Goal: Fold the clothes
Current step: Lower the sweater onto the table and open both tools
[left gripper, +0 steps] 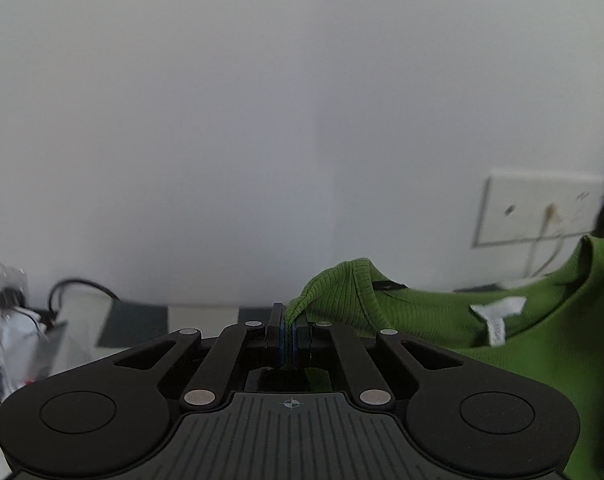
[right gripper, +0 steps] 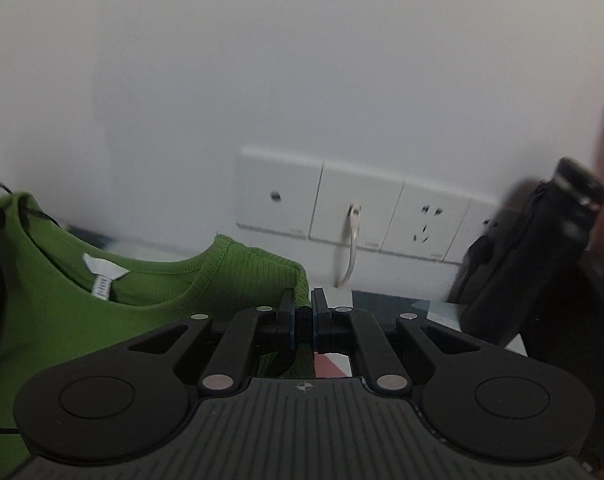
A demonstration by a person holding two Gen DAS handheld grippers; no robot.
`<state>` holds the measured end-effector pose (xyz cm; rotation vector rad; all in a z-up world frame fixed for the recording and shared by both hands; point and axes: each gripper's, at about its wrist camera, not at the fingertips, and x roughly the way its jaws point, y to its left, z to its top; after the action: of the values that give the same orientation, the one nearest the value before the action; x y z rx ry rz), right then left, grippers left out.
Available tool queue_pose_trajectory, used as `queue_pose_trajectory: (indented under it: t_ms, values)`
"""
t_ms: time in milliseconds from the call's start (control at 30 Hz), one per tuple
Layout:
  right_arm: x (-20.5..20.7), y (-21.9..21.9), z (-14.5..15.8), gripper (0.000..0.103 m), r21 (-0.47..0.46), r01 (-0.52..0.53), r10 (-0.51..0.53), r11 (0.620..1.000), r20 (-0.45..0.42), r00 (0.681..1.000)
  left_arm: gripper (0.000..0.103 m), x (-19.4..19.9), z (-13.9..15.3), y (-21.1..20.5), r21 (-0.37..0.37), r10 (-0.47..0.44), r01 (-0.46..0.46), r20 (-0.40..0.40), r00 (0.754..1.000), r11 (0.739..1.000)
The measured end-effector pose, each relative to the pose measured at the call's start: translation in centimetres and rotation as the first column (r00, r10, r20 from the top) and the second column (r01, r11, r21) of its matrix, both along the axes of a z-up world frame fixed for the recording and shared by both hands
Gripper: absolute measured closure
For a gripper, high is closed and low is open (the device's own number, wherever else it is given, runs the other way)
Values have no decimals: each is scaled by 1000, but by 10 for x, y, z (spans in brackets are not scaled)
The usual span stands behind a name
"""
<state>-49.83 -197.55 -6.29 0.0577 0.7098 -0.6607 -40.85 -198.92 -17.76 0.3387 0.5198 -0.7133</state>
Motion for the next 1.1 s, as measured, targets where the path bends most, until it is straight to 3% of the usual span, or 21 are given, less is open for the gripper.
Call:
queue_pose_trajectory:
  t_ms: [100, 267, 433, 733, 767, 800, 867, 900, 933, 1100]
  values:
    - [18, -27, -36, 95, 17, 5, -5, 1000, -34, 999, 100, 15, -27, -25, 32, 47, -46, -39, 998, 998]
    - [40, -50, -72, 95, 62, -4, 8, 998, -63, 998, 100, 43, -44, -60, 84, 105, -98, -90, 990, 992]
    - [57, -47, -93, 95, 43, -34, 37, 999, -81, 996, 100, 65, -35, -39, 125, 135, -122, -102, 986, 985]
    - [58, -36, -102, 94, -14, -46, 45, 999, -77, 996, 99, 62, -35, -27, 110, 99, -87, -110, 989, 990]
    - [58, -35, -102, 93, -21, -48, 46, 999, -80, 996, 93, 62, -35, -26, 108, 95, -83, -111, 989, 991]
    - [58, -34, -102, 90, -27, -50, 47, 998, -84, 995, 74, 61, -35, -24, 106, 91, -79, -112, 990, 991]
    - [60, -27, -102, 73, -83, -49, 39, 995, -116, 992, 21, 60, -35, -21, 102, 82, -71, -113, 990, 992]
    - [61, -23, -100, 48, -122, -39, 22, 992, -141, 990, 14, 60, -35, -20, 100, 78, -67, -114, 990, 993]
    - [60, -20, -96, 35, -136, -32, 12, 990, -142, 990, 15, 60, -35, -19, 98, 74, -63, -115, 991, 993]
    - [31, -7, -58, 35, -76, -8, 7, 997, -13, 1000, 15, 58, -3, 32, 23, -36, 40, -150, 988, 999]
